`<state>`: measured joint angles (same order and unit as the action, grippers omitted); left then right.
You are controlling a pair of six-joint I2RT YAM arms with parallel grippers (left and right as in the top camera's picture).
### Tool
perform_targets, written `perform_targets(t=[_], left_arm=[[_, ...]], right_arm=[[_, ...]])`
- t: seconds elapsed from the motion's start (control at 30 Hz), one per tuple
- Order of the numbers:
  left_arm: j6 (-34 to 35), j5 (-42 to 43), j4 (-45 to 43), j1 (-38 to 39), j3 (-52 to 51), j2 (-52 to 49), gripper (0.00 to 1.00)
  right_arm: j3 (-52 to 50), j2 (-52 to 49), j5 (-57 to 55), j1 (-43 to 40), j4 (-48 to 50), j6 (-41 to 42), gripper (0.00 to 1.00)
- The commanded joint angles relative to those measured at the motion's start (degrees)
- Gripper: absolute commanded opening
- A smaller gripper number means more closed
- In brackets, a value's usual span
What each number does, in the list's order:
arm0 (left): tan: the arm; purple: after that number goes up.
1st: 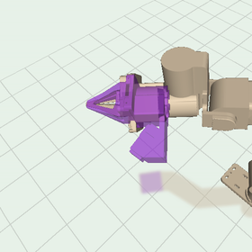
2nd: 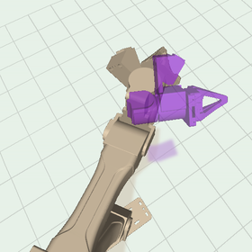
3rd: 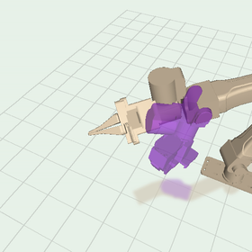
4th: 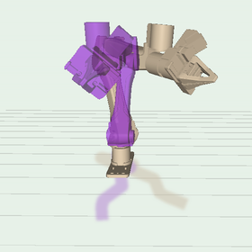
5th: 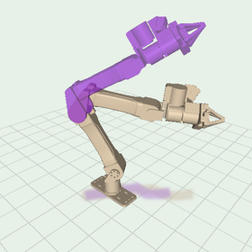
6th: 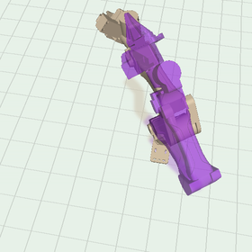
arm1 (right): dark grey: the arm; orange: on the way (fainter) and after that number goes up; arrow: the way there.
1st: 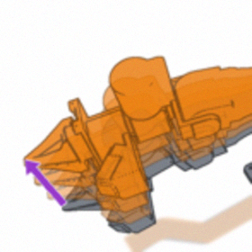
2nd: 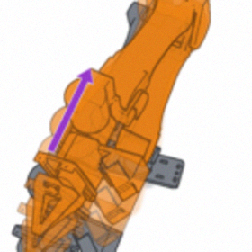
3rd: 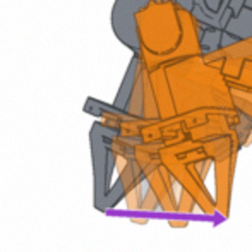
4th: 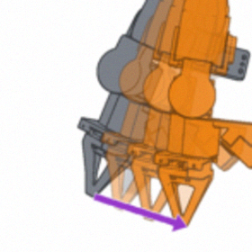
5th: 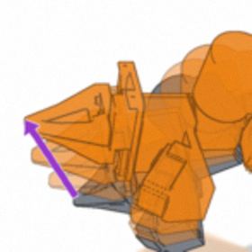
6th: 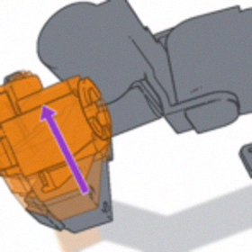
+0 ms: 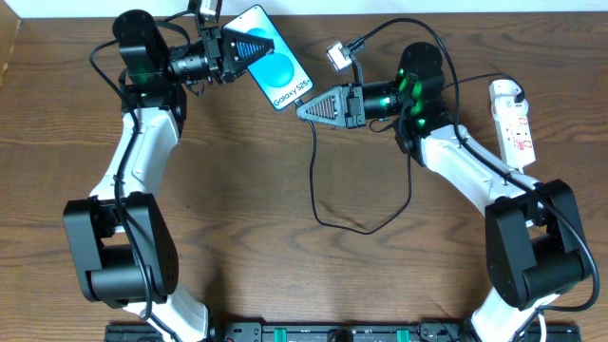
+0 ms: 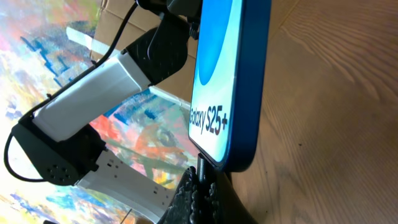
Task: Plug charger to phone and switch on socket
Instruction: 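Open the right gripper and pull it back from the cable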
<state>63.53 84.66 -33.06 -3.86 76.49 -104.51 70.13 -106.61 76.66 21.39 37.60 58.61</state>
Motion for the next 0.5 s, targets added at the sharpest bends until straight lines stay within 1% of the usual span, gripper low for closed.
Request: perform_targets(t=[0.0,0.03,0.1,0.13,0.17,0.2,0.27,0.33,0.37,0.4,0.47], left_arm=[[-0.7,5.4,0.0,2.0,0.6,0.8,0.07],[-0.7,5.4,0.0,1.9,0.6,0.8,0.07],[-0.7,5.4,0.0,1.9,0.6,0.8,0.07],[-0.7,5.3,0.0,1.9,0.6,0.8,0.07],[-0.7,5.3,0.0,1.9,0.6,0.8,0.07],[-0.7,5.3,0.0,1.9,0.6,0.8,0.07],[-0.8,5.3,0.0,1.9,0.6,0.8,0.07],[-1.6,5.4,0.0,1.9,0.6,0.7,0.07],[-1.6,5.3,0.0,1.9,0.6,0.4,0.07],[-1.6,5.3,0.0,1.9,0.6,-0.1,0.07],[-1.6,4.0,2.5,1.9,0.6,-2.1,0.07]], right_arm=[[4.0,0.5,-2.4,-1.2,2.0,-0.4,0.02],[4.0,0.5,0.1,-2.2,1.8,-0.4,0.08],[4.0,0.5,3.7,-3.9,0.9,-0.4,0.28],[4.0,0.5,5.1,-4.9,-0.5,-0.4,0.36],[3.9,0.5,5.6,-5.5,-2.1,-1.2,0.39],[3.9,0.5,5.7,-6.1,-5.2,-3.2,0.46],[3.9,0.5,4.6,-7.3,-15.3,-10.2,0.5],[3.9,0.5,1.7,-8.6,-22.9,-15.5,0.52],[3.9,0.5,0.5,-9.2,-25.1,-16.9,0.54],[3.9,0.5,-2.3,-10.1,-29.3,-19.2,0.56],[3.9,0.5,-8.6,-11.8,-38.3,-23.8,0.57]])
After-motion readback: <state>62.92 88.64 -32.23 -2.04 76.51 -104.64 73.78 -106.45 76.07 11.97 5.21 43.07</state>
